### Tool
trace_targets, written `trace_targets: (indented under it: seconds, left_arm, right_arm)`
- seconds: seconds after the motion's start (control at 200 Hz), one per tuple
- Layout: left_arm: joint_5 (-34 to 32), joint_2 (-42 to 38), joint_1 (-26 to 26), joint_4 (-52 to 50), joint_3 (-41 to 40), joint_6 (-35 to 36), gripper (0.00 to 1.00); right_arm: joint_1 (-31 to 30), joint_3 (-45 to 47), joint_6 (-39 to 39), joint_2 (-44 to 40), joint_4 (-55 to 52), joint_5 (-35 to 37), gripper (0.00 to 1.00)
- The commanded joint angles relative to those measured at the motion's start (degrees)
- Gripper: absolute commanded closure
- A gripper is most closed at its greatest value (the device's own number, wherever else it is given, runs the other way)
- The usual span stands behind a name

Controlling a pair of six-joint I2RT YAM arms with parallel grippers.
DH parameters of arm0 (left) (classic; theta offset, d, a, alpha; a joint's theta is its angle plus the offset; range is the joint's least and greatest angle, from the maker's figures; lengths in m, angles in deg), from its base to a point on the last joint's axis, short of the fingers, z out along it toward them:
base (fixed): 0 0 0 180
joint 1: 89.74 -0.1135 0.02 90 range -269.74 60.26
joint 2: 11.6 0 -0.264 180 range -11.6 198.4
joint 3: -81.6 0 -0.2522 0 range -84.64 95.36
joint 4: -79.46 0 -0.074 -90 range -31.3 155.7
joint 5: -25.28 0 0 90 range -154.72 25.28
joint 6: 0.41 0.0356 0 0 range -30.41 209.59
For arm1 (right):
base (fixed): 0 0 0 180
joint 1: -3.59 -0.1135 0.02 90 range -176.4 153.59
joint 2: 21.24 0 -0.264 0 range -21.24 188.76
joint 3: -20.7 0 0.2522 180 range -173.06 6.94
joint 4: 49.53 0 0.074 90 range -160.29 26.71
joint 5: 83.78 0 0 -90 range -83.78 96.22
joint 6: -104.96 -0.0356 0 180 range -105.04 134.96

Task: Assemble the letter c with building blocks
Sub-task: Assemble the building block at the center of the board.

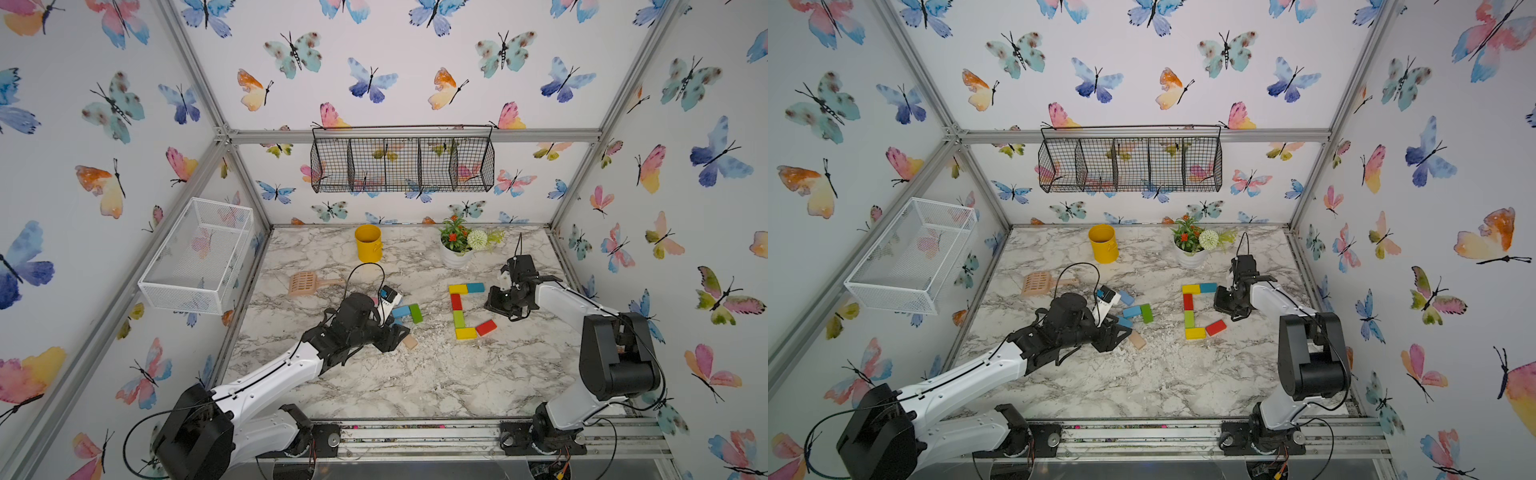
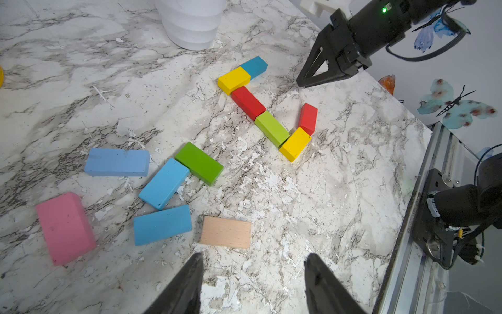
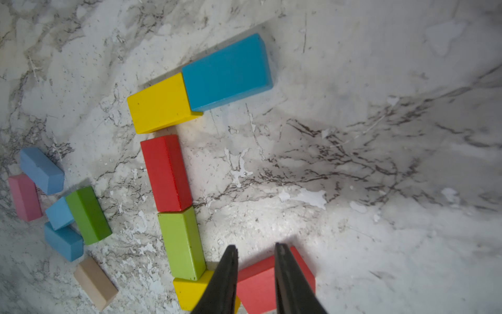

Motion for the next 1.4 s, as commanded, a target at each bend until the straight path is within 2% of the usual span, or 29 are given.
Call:
trace_targets:
  seconds: [0.0, 0.195, 0.4, 1.196, 1.391]
  left_arm:
    - [-0.6, -0.2, 0.2, -0.2, 1.2, 0.2, 0.39]
    - [-0.5, 0.2, 0.3, -0.2, 1.3, 0.3, 0.40]
    - [-0.5, 0.4, 0.3, -0.3, 1.4, 0.3, 0.40]
    - [-0.4, 0.9, 0.2, -0.4, 1.8, 0.3, 0.39]
    - [-0.4, 0.8, 0.3, -0.5, 1.7, 0.3, 0.39]
  right_arm:
    - [0.3, -0.5, 0.4, 1.6, -0.1, -0.2, 0.78]
    - [0.3, 0.6, 0.3, 2.7, 1.2, -0.4, 0.90]
    - [0.3, 1.1, 1.0, 4.0, 1.5, -0.3, 0.94]
    - [0.2, 6.8, -0.2, -1.3, 2.1, -1.6, 0.96]
    - [0.3, 5.7, -0.7, -1.8, 1.9, 0.9, 0.92]
